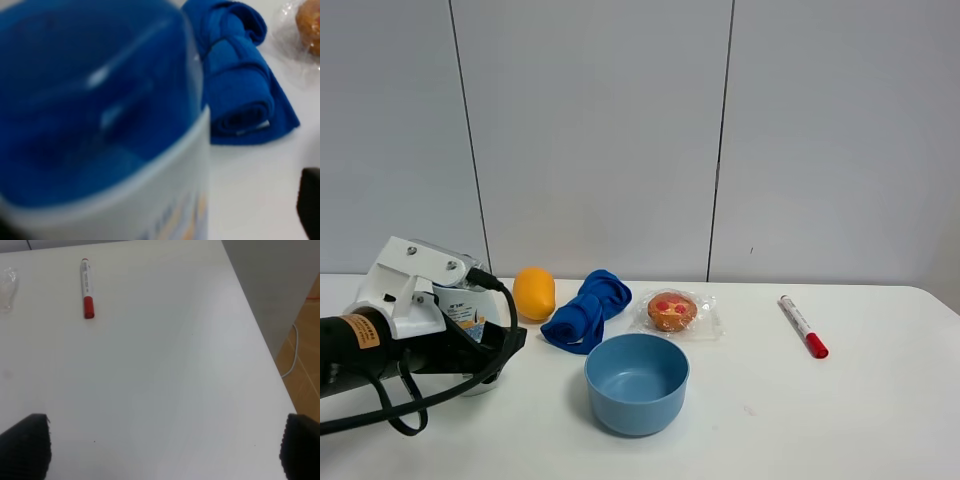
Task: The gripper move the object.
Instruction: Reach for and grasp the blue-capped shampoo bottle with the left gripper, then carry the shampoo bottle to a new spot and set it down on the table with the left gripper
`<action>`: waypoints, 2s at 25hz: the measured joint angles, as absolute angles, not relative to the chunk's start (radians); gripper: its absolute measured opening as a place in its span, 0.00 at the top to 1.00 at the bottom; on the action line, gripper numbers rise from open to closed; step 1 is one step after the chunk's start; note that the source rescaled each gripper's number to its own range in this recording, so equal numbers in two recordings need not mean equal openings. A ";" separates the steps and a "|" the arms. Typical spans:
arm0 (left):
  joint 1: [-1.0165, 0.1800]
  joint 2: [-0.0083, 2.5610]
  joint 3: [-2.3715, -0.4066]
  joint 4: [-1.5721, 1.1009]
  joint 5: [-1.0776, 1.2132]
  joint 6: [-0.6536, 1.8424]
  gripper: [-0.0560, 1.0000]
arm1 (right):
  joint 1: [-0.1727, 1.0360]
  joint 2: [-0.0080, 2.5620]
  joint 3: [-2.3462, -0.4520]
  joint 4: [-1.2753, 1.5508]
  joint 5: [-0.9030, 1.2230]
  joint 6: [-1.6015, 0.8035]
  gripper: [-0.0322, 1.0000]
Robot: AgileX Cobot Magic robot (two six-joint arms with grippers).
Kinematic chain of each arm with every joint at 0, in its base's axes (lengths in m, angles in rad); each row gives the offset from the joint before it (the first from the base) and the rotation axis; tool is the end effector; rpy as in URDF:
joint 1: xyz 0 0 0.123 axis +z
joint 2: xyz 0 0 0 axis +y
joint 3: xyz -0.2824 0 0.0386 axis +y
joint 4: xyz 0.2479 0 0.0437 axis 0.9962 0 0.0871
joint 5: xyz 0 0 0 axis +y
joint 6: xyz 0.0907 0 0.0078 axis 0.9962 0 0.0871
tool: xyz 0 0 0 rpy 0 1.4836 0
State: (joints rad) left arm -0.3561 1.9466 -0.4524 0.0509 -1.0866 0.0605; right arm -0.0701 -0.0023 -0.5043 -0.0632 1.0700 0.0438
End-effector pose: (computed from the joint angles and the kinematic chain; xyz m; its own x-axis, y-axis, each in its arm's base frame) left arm 0.2688 -0.1044 0.0989 -0.2620 0.1871 -0.9468 0.4118 0.9089 0.0657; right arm -0.0065 -0.0046 0.2777 -0.4549 0.0454 -0.8894 0.1252 0.9920 -0.0134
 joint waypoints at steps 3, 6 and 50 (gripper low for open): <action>-0.356 1.974 -0.494 0.051 -1.062 0.061 0.00 | -0.070 -0.002 -0.504 -0.063 1.070 0.044 0.00; -0.356 2.003 -0.522 0.049 -1.054 0.061 0.00 | -0.070 -0.002 -0.504 -0.063 1.070 0.044 0.00; -0.381 1.485 -0.674 0.269 -0.395 -0.225 0.93 | -0.070 -0.002 -0.504 -0.063 1.070 0.044 0.00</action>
State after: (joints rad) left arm -0.3812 1.4849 -0.6741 0.2691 -0.3947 -0.2251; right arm -0.0701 -0.0023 -0.5043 -0.0632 1.0700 0.0438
